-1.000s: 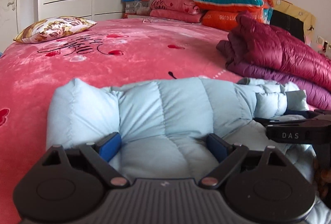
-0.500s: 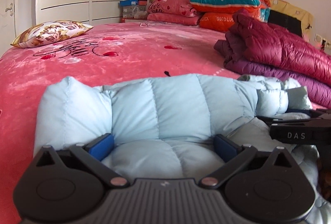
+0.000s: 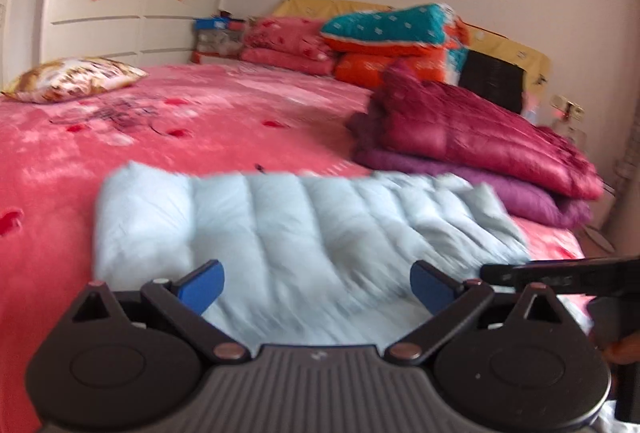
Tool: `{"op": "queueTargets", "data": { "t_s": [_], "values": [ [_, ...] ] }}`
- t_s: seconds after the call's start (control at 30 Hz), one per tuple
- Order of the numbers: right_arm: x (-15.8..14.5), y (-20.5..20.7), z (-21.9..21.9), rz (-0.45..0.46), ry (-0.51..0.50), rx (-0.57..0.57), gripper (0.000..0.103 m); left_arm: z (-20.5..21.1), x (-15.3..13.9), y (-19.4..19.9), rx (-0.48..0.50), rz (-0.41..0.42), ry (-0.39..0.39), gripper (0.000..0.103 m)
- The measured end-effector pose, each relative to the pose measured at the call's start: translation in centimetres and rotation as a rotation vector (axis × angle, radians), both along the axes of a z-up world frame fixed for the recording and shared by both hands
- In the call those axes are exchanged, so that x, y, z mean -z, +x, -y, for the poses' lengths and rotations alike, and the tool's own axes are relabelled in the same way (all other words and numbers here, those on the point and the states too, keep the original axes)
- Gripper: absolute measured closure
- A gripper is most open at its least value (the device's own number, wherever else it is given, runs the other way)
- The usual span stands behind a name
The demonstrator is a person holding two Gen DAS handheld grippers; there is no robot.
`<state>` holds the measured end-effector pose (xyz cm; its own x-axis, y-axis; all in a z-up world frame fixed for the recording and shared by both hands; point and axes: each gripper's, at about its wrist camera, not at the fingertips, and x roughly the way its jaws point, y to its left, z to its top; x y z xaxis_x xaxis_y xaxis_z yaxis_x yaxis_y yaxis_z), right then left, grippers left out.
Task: Fold large clothes
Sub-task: 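Pull both grippers back from the folded jacket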
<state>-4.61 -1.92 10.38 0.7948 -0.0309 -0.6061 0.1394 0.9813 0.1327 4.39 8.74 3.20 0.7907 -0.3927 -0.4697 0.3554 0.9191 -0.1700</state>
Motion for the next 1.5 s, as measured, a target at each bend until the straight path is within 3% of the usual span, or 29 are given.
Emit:
{"op": "queueTargets", "data": {
  "t_s": [0.17,0.3,0.83,1.0,1.1,1.23,1.37,1.5],
  "values": [
    [1.8,-3.8,-0.8,-0.1,-0.016,-0.013,0.0,1.7,1.4,-3.6,0.067,-0.086,0.049,0.004],
    [2.5,-7.7,-1.3,-0.111,-0.044,-0.033,0.0,2.4,2.9,-5.6,0.08,-0.18,0.116,0.004],
    [2.1,-19.6,-1.2,-0.167,-0.125,-0.151,0.0,1.6,2.7,-14.9,0.148,-0.193,0.218,0.004],
    [1.9,-21.7,-0.4,-0.204,-0.058,-0.179,0.0,0.3,1.6,-17.0,0.139,-0.21,0.181,0.005],
    [1.2,-23.2,0.7,-0.19,-0.01,-0.172,0.0,-1.2,0.3,-18.1,0.097,-0.203,0.111,0.005],
    [0.1,-25.0,4.3,-0.126,0.109,-0.067,0.0,-3.9,-1.0,-18.7,-0.006,-0.211,-0.011,0.005],
    [-0.1,-26.5,9.1,-0.056,0.265,0.084,0.0,-6.3,-0.5,-18.0,-0.094,-0.291,-0.127,0.004],
    [0.2,-26.5,11.3,-0.04,0.264,0.125,0.0,-7.2,0.6,-17.3,-0.134,-0.362,-0.201,0.004]
  ]
}}
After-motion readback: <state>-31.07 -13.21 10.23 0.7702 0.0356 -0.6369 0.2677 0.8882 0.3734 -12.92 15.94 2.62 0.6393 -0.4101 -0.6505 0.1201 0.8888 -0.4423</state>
